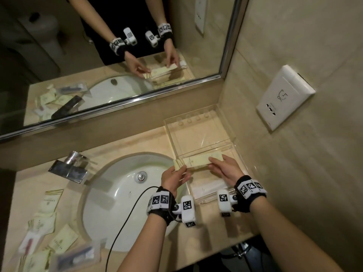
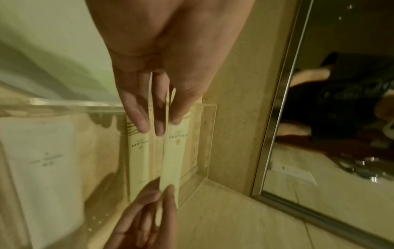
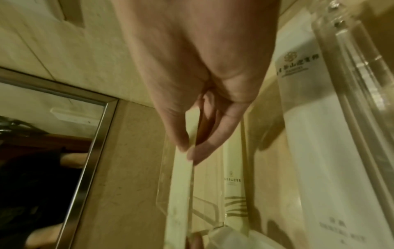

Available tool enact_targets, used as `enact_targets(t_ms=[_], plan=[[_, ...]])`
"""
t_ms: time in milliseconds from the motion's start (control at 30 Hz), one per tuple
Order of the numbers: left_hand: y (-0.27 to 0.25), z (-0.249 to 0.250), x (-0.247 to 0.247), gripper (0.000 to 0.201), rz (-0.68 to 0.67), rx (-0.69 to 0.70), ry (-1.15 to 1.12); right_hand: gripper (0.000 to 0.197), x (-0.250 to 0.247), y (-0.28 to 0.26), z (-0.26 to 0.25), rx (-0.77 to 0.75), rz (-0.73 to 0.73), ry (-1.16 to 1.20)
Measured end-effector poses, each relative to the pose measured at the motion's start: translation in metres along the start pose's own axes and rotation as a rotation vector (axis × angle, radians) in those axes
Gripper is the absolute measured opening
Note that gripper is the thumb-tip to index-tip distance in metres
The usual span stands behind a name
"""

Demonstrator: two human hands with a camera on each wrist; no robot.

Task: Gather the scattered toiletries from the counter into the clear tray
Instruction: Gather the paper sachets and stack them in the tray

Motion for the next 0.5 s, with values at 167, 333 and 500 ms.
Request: enact_targets(t_ms=[167, 333, 500], plan=[[0.011, -0.01, -0.004, 0.015, 0.127, 0.074, 0.147, 0.069, -0.018, 0.02, 0.014, -0.025, 0.291, 0.075], [0.009, -0.015, 0.007, 0.016, -0.031, 0.112, 0.285, 0.075, -0.008, 0.025, 0.016, -0.026, 0.353, 0.086], [0.011, -0.02, 0.021, 0.015, -0.089, 0.06, 0.358, 0.066, 0.002, 0.035, 0.019, -0.045, 0.417, -0.23]])
Point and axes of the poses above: each hand's wrist, its own y-axis towards the middle knuckle, its own x-axis out of the palm, z = x × y, the point moved 1 cm from there along y, towards the middle knuckle, and after that the axes turned 6 degrees about z, right-handed, at the moved point
